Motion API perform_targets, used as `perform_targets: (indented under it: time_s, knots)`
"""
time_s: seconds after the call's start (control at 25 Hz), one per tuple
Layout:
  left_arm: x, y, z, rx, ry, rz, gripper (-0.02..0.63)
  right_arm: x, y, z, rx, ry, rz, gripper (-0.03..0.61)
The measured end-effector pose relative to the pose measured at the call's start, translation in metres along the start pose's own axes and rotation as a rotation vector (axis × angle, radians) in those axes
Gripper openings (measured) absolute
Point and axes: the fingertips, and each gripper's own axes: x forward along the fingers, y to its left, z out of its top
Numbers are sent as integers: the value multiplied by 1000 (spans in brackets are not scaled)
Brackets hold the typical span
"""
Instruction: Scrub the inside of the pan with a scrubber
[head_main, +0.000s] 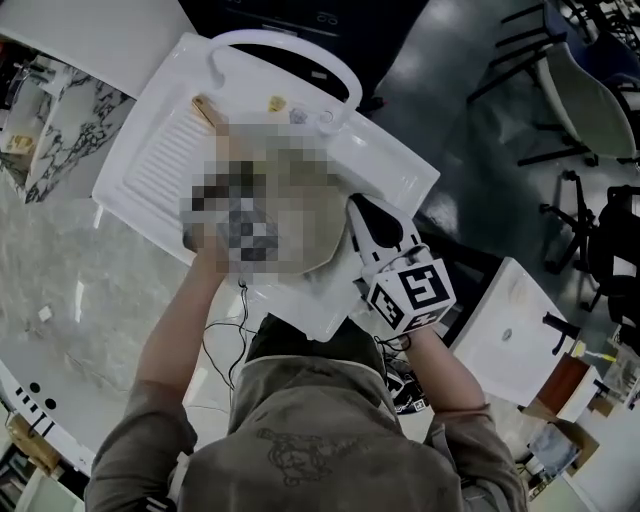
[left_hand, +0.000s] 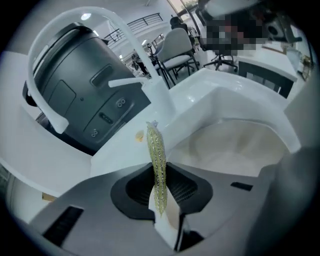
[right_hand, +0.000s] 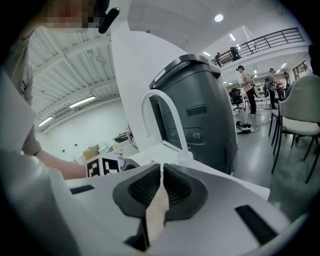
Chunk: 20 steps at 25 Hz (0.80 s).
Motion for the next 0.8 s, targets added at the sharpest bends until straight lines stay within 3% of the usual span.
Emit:
perform_targets:
  time_s: [0.16,0.36,0.8]
  knots:
    - [23,-10,-3,99,80,18,75,0,-8,-5,7,5,13,37]
    - [47,-25,-7,167,170,-3,75,-2,-17,-10,23,5,21,37]
    - [93,-83,-6,181,239,-172,75,-11,-44,-24,60,32,-5,37]
